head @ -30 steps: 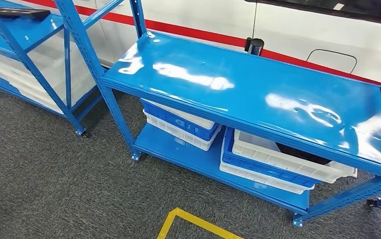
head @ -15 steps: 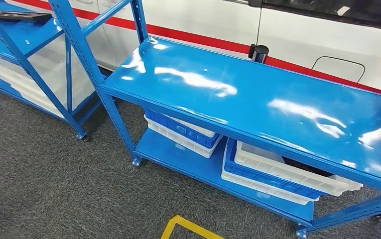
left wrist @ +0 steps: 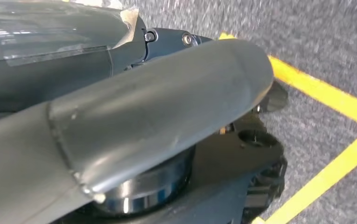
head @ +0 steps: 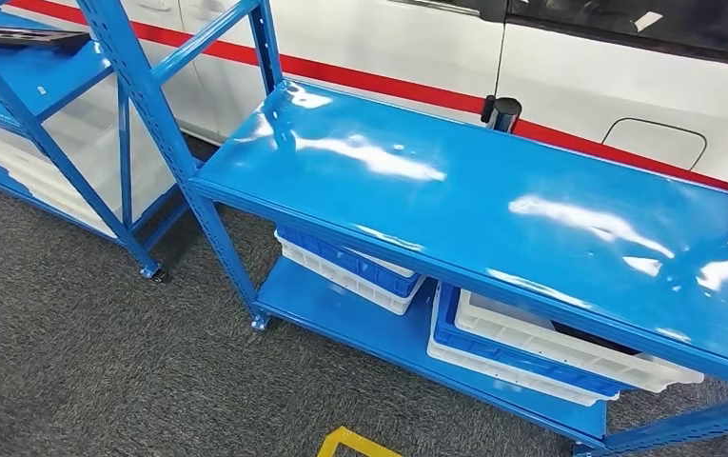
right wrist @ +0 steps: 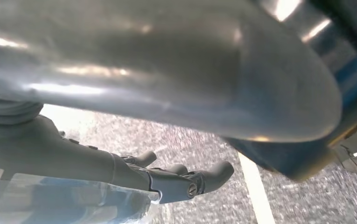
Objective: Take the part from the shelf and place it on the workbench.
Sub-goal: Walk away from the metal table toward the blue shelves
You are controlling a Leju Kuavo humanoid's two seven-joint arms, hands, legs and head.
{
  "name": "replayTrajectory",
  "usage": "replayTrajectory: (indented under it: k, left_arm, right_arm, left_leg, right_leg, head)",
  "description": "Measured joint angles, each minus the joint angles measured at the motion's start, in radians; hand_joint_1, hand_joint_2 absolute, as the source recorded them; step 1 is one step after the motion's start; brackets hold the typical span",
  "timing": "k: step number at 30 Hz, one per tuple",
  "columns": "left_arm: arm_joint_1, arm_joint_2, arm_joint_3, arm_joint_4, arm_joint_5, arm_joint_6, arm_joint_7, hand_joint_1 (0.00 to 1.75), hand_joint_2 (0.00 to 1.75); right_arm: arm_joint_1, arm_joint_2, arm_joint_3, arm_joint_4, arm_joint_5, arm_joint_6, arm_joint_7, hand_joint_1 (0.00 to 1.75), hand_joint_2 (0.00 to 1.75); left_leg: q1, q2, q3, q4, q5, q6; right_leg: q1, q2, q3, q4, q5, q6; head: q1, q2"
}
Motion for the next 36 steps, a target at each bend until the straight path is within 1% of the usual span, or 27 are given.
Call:
replayTrajectory:
  k: [2, 4, 5, 6, 7, 8, 9, 11, 12, 14, 16, 17, 19, 20, 21, 22, 23, 25, 26, 27, 28, 29, 30, 32, 34, 35, 36]
  left_arm:
    - [-0.001, 0.000, 0.000, 0.000, 0.000, 0.004, -0.001, 0.00, 0.00]
    - [0.000, 0.000, 0.000, 0.000, 0.000, 0.006, -0.001, 0.00, 0.00]
    - [0.000, 0.000, 0.000, 0.000, 0.000, 0.007, -0.001, 0.00, 0.00]
    - [0.000, 0.000, 0.000, 0.000, 0.000, 0.007, -0.001, 0.00, 0.00]
    - [0.000, 0.000, 0.000, 0.000, 0.000, 0.008, -0.001, 0.00, 0.00]
    - [0.000, 0.000, 0.000, 0.000, 0.000, 0.008, 0.000, 0.00, 0.00]
    - [-0.001, 0.000, 0.000, 0.000, -0.001, 0.009, 0.000, 0.00, 0.00]
    - [0.000, -0.001, 0.000, 0.000, -0.002, 0.009, 0.000, 0.00, 0.00]
    - [0.000, -0.001, 0.000, 0.000, -0.002, 0.009, 0.000, 0.00, 0.00]
    - [-0.001, -0.001, 0.000, 0.000, -0.003, 0.009, 0.000, 0.00, 0.00]
    - [-0.002, -0.001, 0.000, 0.000, -0.003, 0.009, 0.000, 0.00, 0.00]
    - [-0.003, -0.001, 0.000, 0.000, -0.003, 0.009, 0.000, 0.00, 0.00]
    - [-0.002, -0.001, 0.000, 0.000, -0.003, 0.009, 0.000, 0.00, 0.00]
    - [-0.001, 0.000, 0.000, 0.000, -0.003, 0.009, 0.001, 0.00, 0.00]
    - [0.000, 0.000, 0.000, 0.000, -0.003, 0.009, 0.001, 0.00, 0.00]
    - [0.001, 0.000, 0.000, 0.000, -0.003, 0.009, 0.001, 0.00, 0.00]
    - [0.001, 0.000, 0.000, 0.000, -0.003, 0.009, 0.001, 0.00, 0.00]
    - [0.000, 0.002, 0.000, 0.000, -0.003, 0.009, 0.001, 0.00, 0.00]
    - [0.000, 0.002, 0.000, 0.000, -0.003, 0.009, 0.001, 0.00, 0.00]
    - [0.000, 0.002, 0.000, 0.000, -0.003, 0.009, 0.001, 0.00, 0.00]
    - [0.000, 0.003, 0.000, 0.000, -0.003, 0.010, 0.002, 0.00, 0.00]
    - [-0.001, 0.002, 0.000, 0.000, -0.004, 0.010, 0.002, 0.00, 0.00]
    - [-0.002, 0.002, 0.000, 0.000, -0.006, 0.011, 0.003, 0.00, 0.00]
    - [-0.003, 0.001, -0.001, 0.000, -0.008, 0.014, 0.006, 0.00, 0.00]
    - [-0.001, 0.001, -0.002, 0.000, -0.010, 0.015, 0.010, 0.00, 0.00]
    - [0.001, 0.001, -0.002, 0.000, -0.010, 0.016, 0.012, 0.00, 0.00]
    - [0.001, 0.001, -0.002, 0.000, -0.011, 0.017, 0.014, 0.00, 0.00]
  right_arm:
    - [0.000, -0.001, -0.001, 0.000, -0.008, 0.002, 0.009, 0.00, 0.00]
    - [0.001, -0.002, -0.001, 0.000, -0.013, 0.005, 0.009, 0.00, 0.00]
    - [0.001, -0.002, -0.001, 0.000, -0.015, 0.006, 0.008, 0.00, 0.00]
    - [0.001, -0.002, -0.001, 0.000, -0.016, 0.006, 0.007, 0.00, 0.00]
    - [0.000, -0.003, -0.001, 0.000, -0.016, 0.006, 0.006, 0.00, 0.00]
    - [0.000, -0.003, -0.001, 0.000, -0.016, 0.006, 0.006, 0.00, 0.00]
    - [0.000, -0.004, -0.001, 0.000, -0.016, 0.006, 0.006, 0.00, 0.00]
    - [0.000, -0.006, -0.001, 0.000, -0.016, 0.006, 0.008, 0.00, 0.00]
    - [0.000, -0.006, -0.001, 0.000, -0.016, 0.006, 0.008, 0.00, 0.00]
    - [0.000, -0.008, -0.001, 0.000, -0.016, 0.006, 0.008, 0.00, 0.00]
    - [0.000, -0.009, -0.002, 0.000, -0.016, 0.006, 0.009, 0.00, 0.00]
    - [0.000, -0.009, -0.002, 0.000, -0.016, 0.006, 0.009, 0.00, 0.00]
    - [0.000, -0.009, -0.002, 0.000, -0.016, 0.006, 0.009, 0.00, 0.00]
    - [0.000, -0.008, -0.002, 0.000, -0.016, 0.006, 0.009, 0.00, 0.00]
    - [0.000, -0.008, -0.002, 0.000, -0.016, 0.006, 0.009, 0.00, 0.00]
    - [0.000, -0.009, -0.002, 0.000, -0.016, 0.006, 0.009, 0.00, 0.00]
    - [0.000, -0.008, -0.002, 0.000, -0.016, 0.006, 0.009, 0.00, 0.00]
    - [-0.001, -0.008, -0.002, 0.000, -0.016, 0.006, 0.009, 0.00, 0.00]
    - [-0.002, -0.008, -0.002, 0.000, -0.016, 0.006, 0.009, 0.00, 0.00]
    - [-0.001, -0.009, -0.002, 0.000, -0.016, 0.006, 0.009, 0.00, 0.00]
    - [0.000, -0.009, -0.002, 0.000, -0.016, 0.006, 0.009, 0.00, 0.00]
    - [0.002, -0.010, -0.002, 0.000, -0.017, 0.006, 0.009, 0.00, 0.00]
    - [0.003, -0.011, -0.002, 0.000, -0.017, 0.006, 0.009, 0.00, 0.00]
    - [0.003, -0.012, -0.002, 0.000, -0.019, 0.006, 0.009, 0.00, 0.00]
    - [0.000, -0.014, -0.003, 0.000, -0.021, 0.006, 0.009, 0.00, 0.00]
    - [-0.001, -0.015, -0.004, 0.000, -0.023, 0.006, 0.009, 0.00, 0.00]
    - [-0.001, -0.016, -0.004, 0.000, -0.024, 0.006, 0.008, 0.00, 0.00]
  left_leg:
    - [0.003, 0.008, 0.009, -0.010, 0.000, 0.015]
    - [0.000, 0.020, 0.015, -0.011, -0.006, 0.025]
    - [-0.002, 0.026, 0.018, -0.011, -0.010, 0.028]
    - [-0.004, 0.032, 0.023, -0.011, -0.014, 0.029]
    - [-0.005, 0.037, 0.029, -0.010, -0.019, 0.029]
    - [-0.005, 0.043, 0.037, -0.011, -0.024, 0.028]
    - [-0.007, 0.048, 0.045, -0.011, -0.030, 0.025]
    - [-0.013, 0.058, 0.057, -0.009, -0.042, 0.015]
    - [-0.015, 0.064, 0.061, -0.010, -0.046, 0.010]
    - [-0.016, 0.080, 0.067, -0.012, -0.053, 0.000]
    - [-0.011, 0.066, 0.064, 0.011, -0.074, -0.011]
    - [-0.008, 0.048, 0.048, 0.051, -0.100, -0.018]
    - [-0.001, 0.012, -0.016, 0.184, -0.167, -0.028]
    - [0.000, 0.006, -0.051, 0.247, -0.188, -0.032]
    - [0.002, 0.004, -0.075, 0.280, -0.189, -0.034]
    - [0.003, 0.003, -0.080, 0.273, -0.168, -0.034]
    - [0.005, -0.002, -0.065, 0.225, -0.128, -0.033]
    - [0.010, -0.047, -0.010, 0.083, -0.048, -0.029]
    - [0.012, -0.069, 0.011, 0.030, -0.026, -0.026]
    - [0.012, -0.085, 0.021, 0.003, -0.019, -0.023]
    - [0.008, -0.086, 0.023, -0.004, -0.022, -0.018]
    - [0.006, -0.073, 0.025, -0.007, -0.020, -0.010]
    - [0.004, -0.060, 0.028, -0.013, -0.017, -0.001]
    - [0.006, -0.033, 0.035, -0.027, -0.010, 0.017]
    - [0.004, -0.002, 0.038, -0.030, -0.009, 0.025]
    - [0.002, 0.014, 0.038, -0.030, -0.011, 0.027]
    - [0.001, 0.028, 0.039, -0.030, -0.012, 0.028]
  right_leg:
    - [0.000, -0.001, -0.036, 0.074, -0.034, 0.000]
    - [0.000, -0.001, -0.118, 0.212, -0.083, -0.005]
    - [0.001, -0.001, -0.153, 0.267, -0.095, -0.004]
    - [0.002, -0.002, -0.171, 0.287, -0.090, 0.002]
    - [0.002, -0.004, -0.168, 0.267, -0.068, 0.009]
    - [0.002, -0.012, -0.146, 0.209, -0.033, 0.016]
    - [0.003, -0.032, -0.116, 0.135, 0.004, 0.018]
    - [0.010, -0.064, -0.076, 0.032, 0.050, 0.009]
    - [0.013, -0.070, -0.071, 0.014, 0.057, 0.001]
    - [0.013, -0.049, -0.070, 0.012, 0.059, -0.012]
    - [0.003, -0.027, -0.062, 0.007, 0.064, -0.024]
    - [-0.003, -0.017, -0.057, 0.005, 0.067, -0.029]
    - [-0.005, 0.004, -0.058, 0.005, 0.067, -0.034]
    - [-0.005, 0.016, -0.058, 0.005, 0.067, -0.034]
    - [-0.005, 0.028, -0.057, 0.005, 0.066, -0.034]
    - [-0.005, 0.041, -0.056, 0.005, 0.066, -0.034]
    - [-0.006, 0.055, -0.053, 0.005, 0.066, -0.033]
    - [-0.004, 0.080, -0.051, 0.006, 0.064, -0.030]
    - [-0.002, 0.092, -0.053, 0.007, 0.063, -0.026]
    - [-0.001, 0.102, -0.058, 0.006, 0.063, -0.021]
    - [-0.001, 0.112, -0.063, 0.004, 0.064, -0.014]
    - [-0.002, 0.122, -0.068, 0.000, 0.066, -0.006]
    - [-0.003, 0.121, -0.072, 0.002, 0.066, 0.001]
    - [0.000, 0.079, -0.095, 0.051, 0.040, 0.002]
    - [0.004, 0.026, -0.154, 0.173, -0.019, -0.005]
    - [0.004, 0.015, -0.185, 0.236, -0.044, -0.005]
    - [0.004, 0.009, -0.202, 0.275, -0.056, -0.001]
  head:
    - [0.002, 0.000]
    - [0.003, 0.000]
    - [0.003, 0.000]
    - [0.003, 0.000]
    - [0.004, 0.000]
    - [0.004, 0.000]
    - [0.005, 0.000]
    - [0.005, 0.000]
    - [0.006, 0.000]
    - [0.006, 0.000]
    - [0.003, 0.000]
    - [0.001, 0.000]
    - [-0.003, 0.000]
    - [-0.003, 0.000]
    - [-0.003, 0.000]
    - [-0.003, 0.000]
    - [-0.003, 0.000]
    - [-0.003, 0.000]
    - [-0.003, 0.000]
    - [-0.002, 0.000]
    - [-0.002, 0.000]
    - [-0.002, 0.000]
    - [-0.002, 0.000]
    - [0.001, 0.000]
    - [0.004, 0.000]
    - [0.005, 0.000]
    - [0.004, 0.000]
